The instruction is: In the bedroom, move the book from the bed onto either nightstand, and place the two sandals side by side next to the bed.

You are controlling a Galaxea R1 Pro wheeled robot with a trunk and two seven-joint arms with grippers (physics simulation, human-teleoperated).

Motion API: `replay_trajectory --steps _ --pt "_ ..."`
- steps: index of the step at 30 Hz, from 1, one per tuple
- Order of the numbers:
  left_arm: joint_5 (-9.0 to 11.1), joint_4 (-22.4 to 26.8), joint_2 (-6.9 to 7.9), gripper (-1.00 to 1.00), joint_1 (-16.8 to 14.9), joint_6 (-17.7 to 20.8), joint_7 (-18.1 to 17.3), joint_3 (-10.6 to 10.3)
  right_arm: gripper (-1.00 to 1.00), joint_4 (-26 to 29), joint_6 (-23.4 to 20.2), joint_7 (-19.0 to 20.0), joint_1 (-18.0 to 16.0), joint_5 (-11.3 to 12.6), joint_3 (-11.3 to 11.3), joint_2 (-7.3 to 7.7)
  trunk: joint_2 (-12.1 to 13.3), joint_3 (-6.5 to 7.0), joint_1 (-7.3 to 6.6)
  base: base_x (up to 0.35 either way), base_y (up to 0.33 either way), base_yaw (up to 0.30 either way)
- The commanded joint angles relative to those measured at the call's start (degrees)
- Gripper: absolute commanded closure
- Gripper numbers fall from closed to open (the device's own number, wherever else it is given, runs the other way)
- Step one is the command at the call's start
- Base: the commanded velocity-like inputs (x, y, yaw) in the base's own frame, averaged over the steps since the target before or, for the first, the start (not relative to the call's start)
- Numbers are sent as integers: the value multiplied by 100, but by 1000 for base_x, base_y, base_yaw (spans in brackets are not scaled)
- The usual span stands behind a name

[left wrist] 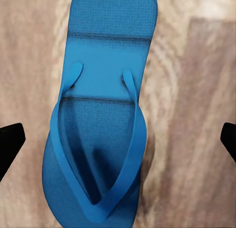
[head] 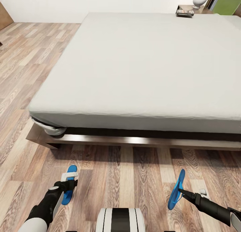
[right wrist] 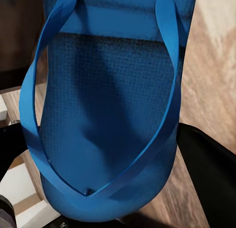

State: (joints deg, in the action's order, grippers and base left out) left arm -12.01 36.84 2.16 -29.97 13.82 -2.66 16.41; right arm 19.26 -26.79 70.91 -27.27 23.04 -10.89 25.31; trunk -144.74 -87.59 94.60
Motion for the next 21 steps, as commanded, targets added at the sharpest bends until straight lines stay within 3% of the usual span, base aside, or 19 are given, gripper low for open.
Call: replay_trajectory --steps 1,3,5,6,7,9,12,16,21 --pt "-51 12 6 -100 -1 30 -92 32 100 -1 -54 11 0 16 -10 0 -1 -3 -1 0 0 0" --pt "15 24 46 -100 -1 39 -440 99 100 -1 -53 11 -1 16 -10 -3 -1 -3 -1 0 0 0" --pt "228 38 258 -100 -1 54 -1192 263 100 -1 -51 11 1 16 -10 -1 -1 -3 -1 0 0 0" --pt "414 43 431 -100 0 62 -1761 375 100 -1 -49 11 -2 16 -10 -1 -1 -3 -1 0 0 0" --pt "772 45 776 -100 0 98 -2759 562 100 -1 -52 11 -3 16 -10 0 -1 -3 -1 0 0 0" --pt "1299 31 1280 -100 0 280 -4072 804 100 -1 -52 11 -3 16 -10 0 -1 -3 -1 0 0 0" --pt "1871 19 1769 -100 0 708 -5532 1055 100 -1 -52 11 -5 16 -10 0 -1 -3 -1 0 0 0" --pt "2008 22 1881 -100 0 828 -5878 1109 100 -1 -54 8 -2 15 -10 -2 -1 -3 -1 0 0 0" --pt "2035 16 1895 -100 0 865 -5949 1119 100 -1 -54 3 -1 9 -10 -8 -1 -3 -1 0 0 0"
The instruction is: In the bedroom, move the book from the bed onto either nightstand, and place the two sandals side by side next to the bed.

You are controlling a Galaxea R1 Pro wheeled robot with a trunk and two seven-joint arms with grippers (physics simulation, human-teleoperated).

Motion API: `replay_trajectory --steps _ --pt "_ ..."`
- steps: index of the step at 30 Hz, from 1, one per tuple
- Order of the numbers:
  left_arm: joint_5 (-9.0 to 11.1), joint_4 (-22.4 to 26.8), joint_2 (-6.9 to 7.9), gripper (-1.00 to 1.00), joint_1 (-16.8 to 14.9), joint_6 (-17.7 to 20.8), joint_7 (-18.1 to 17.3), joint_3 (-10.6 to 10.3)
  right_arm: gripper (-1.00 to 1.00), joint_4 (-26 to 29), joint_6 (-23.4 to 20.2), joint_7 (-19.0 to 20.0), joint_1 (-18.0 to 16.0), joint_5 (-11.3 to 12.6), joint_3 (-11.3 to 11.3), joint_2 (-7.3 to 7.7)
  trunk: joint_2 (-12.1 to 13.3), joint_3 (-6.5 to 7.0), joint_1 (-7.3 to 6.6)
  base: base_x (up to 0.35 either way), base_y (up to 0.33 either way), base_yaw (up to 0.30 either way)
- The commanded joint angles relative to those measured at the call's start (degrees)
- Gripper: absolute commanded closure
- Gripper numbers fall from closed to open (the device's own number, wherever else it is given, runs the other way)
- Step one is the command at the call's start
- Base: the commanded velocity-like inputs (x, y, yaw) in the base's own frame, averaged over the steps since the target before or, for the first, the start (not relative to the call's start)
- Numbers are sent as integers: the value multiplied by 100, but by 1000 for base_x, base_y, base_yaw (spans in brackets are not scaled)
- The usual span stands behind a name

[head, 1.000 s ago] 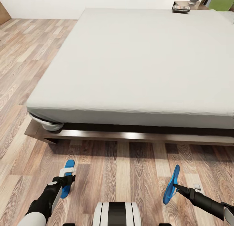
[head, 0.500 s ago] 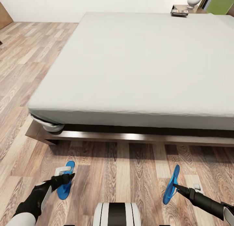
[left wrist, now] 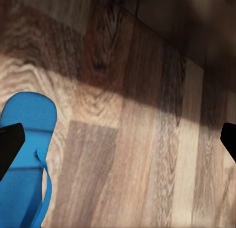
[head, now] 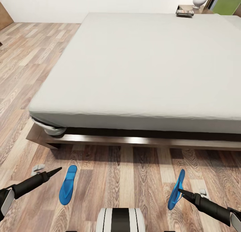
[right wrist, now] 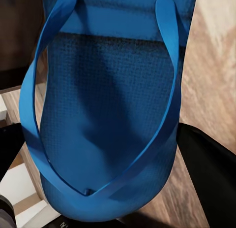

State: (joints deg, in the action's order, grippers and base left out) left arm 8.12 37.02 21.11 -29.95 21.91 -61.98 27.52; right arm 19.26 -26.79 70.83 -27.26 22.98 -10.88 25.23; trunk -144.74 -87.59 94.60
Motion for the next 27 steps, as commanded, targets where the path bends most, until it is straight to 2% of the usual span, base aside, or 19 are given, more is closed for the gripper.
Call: replay_trajectory --steps 1,8,11,12,16,19,21,23,27 --pt "22 -1 0 -100 -2 59 -18 7 100 -1 -54 11 -3 15 -10 1 -1 -3 -1 0 0 0" --pt "28 -2 -1 -100 -2 80 -49 1 100 11 -53 -70 -6 1 -10 2 -1 -3 -1 0 0 0" --pt "31 -2 -7 -100 -2 79 -58 -7 100 399 -59 -855 -7 -6 -6 2 -1 -3 -1 0 0 0" --pt "35 -5 -9 -100 -2 88 -66 -8 100 692 -65 -1299 -7 -11 -2 2 -1 -3 -1 0 0 0" --pt "40 -2 -11 -100 -2 131 -229 -31 100 986 -75 -2092 -7 -34 4 4 -1 -3 -1 0 0 0" --pt "41 -2 -13 -100 -2 143 -290 -35 100 1168 -285 -2970 -6 -162 11 0 -1 -3 -1 0 0 0" --pt "41 -2 -17 -100 -2 145 -300 -36 100 1375 -541 -3420 -5 -294 23 -2 -1 -3 -1 0 0 0" --pt "39 -2 -16 -100 -2 146 -305 -36 100 1617 -842 -3691 -5 -428 38 -8 -1 -3 -1 0 0 0" --pt "33 -3 -19 -100 -2 147 -306 -36 100 1702 -1015 -3780 -6 -691 49 -14 -1 -3 -1 0 0 0"
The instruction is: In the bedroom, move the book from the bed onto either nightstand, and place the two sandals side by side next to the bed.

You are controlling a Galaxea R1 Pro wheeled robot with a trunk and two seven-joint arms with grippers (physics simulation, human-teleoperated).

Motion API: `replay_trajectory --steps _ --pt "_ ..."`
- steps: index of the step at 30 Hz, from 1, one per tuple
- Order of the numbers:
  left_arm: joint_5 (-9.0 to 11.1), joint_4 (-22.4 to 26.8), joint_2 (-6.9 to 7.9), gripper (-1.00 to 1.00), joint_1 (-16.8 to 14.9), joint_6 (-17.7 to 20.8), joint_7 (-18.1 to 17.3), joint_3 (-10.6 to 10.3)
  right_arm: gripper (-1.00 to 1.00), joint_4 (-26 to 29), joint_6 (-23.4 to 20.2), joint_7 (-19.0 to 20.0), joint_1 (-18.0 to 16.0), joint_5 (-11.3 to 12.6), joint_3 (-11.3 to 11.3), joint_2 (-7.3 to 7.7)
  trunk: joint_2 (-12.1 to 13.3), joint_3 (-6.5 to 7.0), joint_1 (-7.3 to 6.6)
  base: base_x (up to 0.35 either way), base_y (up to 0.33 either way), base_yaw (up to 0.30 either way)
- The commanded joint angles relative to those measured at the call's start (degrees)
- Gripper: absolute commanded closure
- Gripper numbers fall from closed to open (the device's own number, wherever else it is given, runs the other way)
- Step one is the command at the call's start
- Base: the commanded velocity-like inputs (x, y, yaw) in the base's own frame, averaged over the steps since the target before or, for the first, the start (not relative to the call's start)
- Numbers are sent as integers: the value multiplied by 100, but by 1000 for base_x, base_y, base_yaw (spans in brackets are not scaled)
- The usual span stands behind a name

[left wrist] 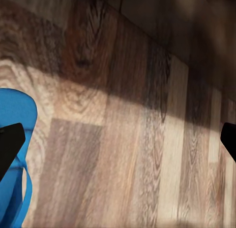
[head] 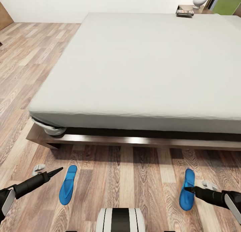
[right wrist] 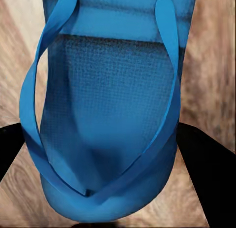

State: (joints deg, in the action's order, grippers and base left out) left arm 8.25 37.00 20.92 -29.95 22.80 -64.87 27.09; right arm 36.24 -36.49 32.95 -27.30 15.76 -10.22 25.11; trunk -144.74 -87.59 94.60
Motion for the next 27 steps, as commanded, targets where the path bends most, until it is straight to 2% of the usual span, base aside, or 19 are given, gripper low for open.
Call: replay_trajectory --steps 1,6,8,13,27 --pt "19 -1 0 -100 -2 57 -17 6 100 8 -120 2 -3 -117 -16 -3 -1 -3 -1 0 0 0" --pt "19 -1 1 -100 -2 57 -17 13 100 33 -651 -7 -3 -1315 -28 -2 -1 -3 -1 0 0 0" --pt "19 -1 1 -100 -2 57 -17 15 100 33 -697 -8 0 -1502 -31 -1 -1 -3 -1 0 0 0" --pt "19 0 3 -100 -2 57 -17 8 100 33 -717 -4 -2 -1586 -32 0 -1 -3 -1 0 133 0" --pt "19 -8 0 -100 -2 57 -17 6 100 41 -702 -3 -2 -1595 -35 2 -1 -3 -1 0 279 0"
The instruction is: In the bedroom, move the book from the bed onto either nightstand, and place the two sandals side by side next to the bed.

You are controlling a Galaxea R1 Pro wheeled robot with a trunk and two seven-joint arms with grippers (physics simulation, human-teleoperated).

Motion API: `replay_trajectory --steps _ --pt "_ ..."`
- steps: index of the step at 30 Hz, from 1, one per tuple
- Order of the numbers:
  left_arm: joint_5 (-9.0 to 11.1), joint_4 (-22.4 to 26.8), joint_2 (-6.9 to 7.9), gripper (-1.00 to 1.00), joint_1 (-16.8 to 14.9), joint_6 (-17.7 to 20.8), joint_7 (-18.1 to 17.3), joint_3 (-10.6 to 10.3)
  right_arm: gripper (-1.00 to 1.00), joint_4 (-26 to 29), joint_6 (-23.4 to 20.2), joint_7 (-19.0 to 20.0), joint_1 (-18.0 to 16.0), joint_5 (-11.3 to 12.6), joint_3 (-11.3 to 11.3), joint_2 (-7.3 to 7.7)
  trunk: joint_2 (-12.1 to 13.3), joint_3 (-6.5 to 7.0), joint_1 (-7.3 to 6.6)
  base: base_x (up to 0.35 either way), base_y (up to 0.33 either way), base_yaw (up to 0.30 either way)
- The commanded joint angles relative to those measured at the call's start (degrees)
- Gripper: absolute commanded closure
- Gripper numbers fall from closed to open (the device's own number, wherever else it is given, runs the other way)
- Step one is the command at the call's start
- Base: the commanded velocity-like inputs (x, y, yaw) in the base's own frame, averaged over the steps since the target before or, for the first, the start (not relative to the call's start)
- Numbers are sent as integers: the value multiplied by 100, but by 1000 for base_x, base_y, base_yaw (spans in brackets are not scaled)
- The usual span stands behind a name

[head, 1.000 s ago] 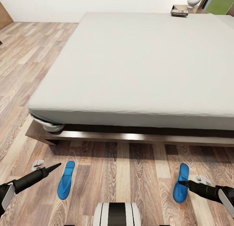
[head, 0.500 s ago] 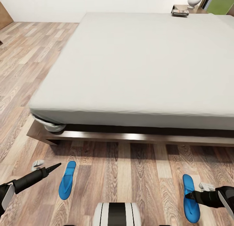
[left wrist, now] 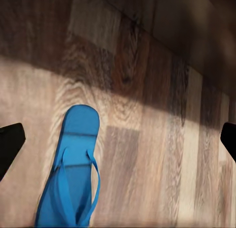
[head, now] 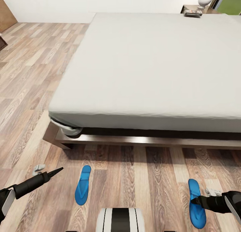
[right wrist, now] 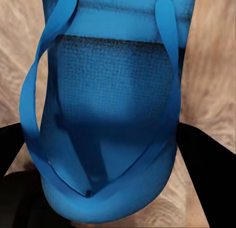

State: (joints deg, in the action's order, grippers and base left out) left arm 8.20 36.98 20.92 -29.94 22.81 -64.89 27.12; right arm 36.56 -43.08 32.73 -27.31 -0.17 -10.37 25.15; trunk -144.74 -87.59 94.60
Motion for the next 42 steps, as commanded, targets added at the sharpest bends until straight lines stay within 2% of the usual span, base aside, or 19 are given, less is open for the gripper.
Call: replay_trajectory --steps 1,4,7,10,13,24,29,32,35,36,38,42 --pt "24 -6 -1 -100 -3 57 -13 4 100 9 -33 17 -1 -5 -22 -1 -1 -3 -1 0 283 0" --pt "24 -7 -1 -100 -3 57 -7 -2 100 2 5 -6 -1 -8 -26 -4 -1 -3 -1 0 283 0" --pt "20 -7 -6 -100 -3 54 -2 -4 100 -17 222 -90 -1 -9 -28 -33 -1 -3 -1 0 283 0" --pt "17 -7 -19 -100 -3 49 2 -4 100 -46 836 -602 -2 -6 -27 -63 -1 -3 -1 0 283 0" --pt "16 -7 -46 -100 -3 48 8 -4 100 -78 1167 -964 -1 8 -26 -96 -1 -3 -1 0 283 0" --pt "-23 -7 -96 -100 -3 48 24 -11 100 -88 1258 -1066 0 44 -26 -112 -1 -3 -1 0 283 0" --pt "-36 -7 -167 -100 -3 44 43 -26 100 -93 1258 -1067 1 52 -26 -121 -1 -3 -1 11 283 0" --pt "-37 -10 -180 -100 -3 40 61 -195 100 -90 1258 -1067 0 52 -26 -118 -1 -3 -1 63 290 0" --pt "-33 -283 -184 -100 -3 15 186 -733 100 -88 1258 -1064 1 46 -26 -116 -1 -3 -1 83 301 0" --pt "-31 -372 -183 -100 -3 10 214 -845 100 -88 1258 -1061 4 45 -26 -115 -1 -3 -1 92 303 0" --pt "-27 -537 -173 -100 16 -32 241 -923 100 -87 1255 -1056 3 44 -26 -115 -1 -3 -1 97 303 0" --pt "4 -857 -90 -100 63 -324 224 -891 100 -87 1251 -1050 2 44 -26 -115 -1 -3 -1 103 304 0"
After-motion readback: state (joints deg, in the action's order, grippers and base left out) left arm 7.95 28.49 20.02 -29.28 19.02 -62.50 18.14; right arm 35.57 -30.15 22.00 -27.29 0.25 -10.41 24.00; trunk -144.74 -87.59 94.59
